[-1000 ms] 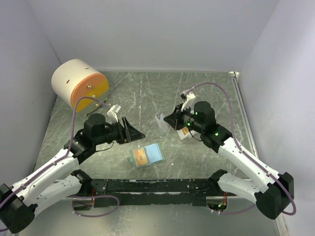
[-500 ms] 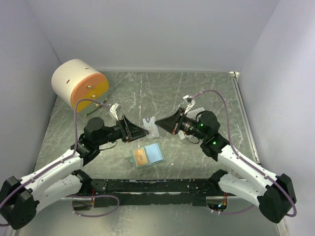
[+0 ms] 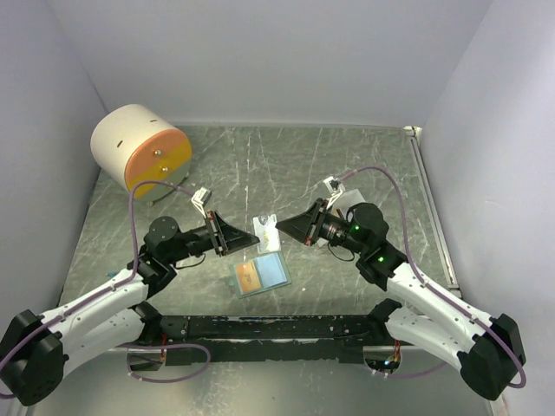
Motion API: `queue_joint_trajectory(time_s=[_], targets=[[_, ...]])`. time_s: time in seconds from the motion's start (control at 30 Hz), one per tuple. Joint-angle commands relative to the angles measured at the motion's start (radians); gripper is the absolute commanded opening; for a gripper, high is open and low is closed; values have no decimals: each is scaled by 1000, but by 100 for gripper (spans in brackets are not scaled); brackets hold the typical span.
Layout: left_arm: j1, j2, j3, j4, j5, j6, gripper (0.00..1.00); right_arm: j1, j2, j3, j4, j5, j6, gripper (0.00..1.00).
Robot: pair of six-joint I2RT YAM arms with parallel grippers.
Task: Put the credit cards into the card holder
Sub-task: Pick up the credit card from the storage box, then insert the credit card into the card holder.
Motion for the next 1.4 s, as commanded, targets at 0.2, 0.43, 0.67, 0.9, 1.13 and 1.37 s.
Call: queue_joint_trajectory(time_s=[0.2, 0.43, 0.67, 0.9, 1.13, 1.37], targets=[[-2, -51, 9, -261, -78, 115, 7, 7, 9, 27, -274, 192, -120, 35], [-1, -44, -11, -411, -146, 168, 7, 18, 135, 50, -445, 303, -137, 38], [-2, 31, -98, -312, -115, 138, 7, 130, 284, 97, -505, 495, -139, 38], [-2, 80, -110, -347, -114, 167, 7, 188, 430, 106, -490, 536, -142, 38], [-2, 106, -125, -380, -115, 190, 7, 219, 478, 88, -469, 553, -136, 37], [-1, 148, -144, -367, -103, 201, 7, 262, 515, 68, -459, 553, -118, 37]])
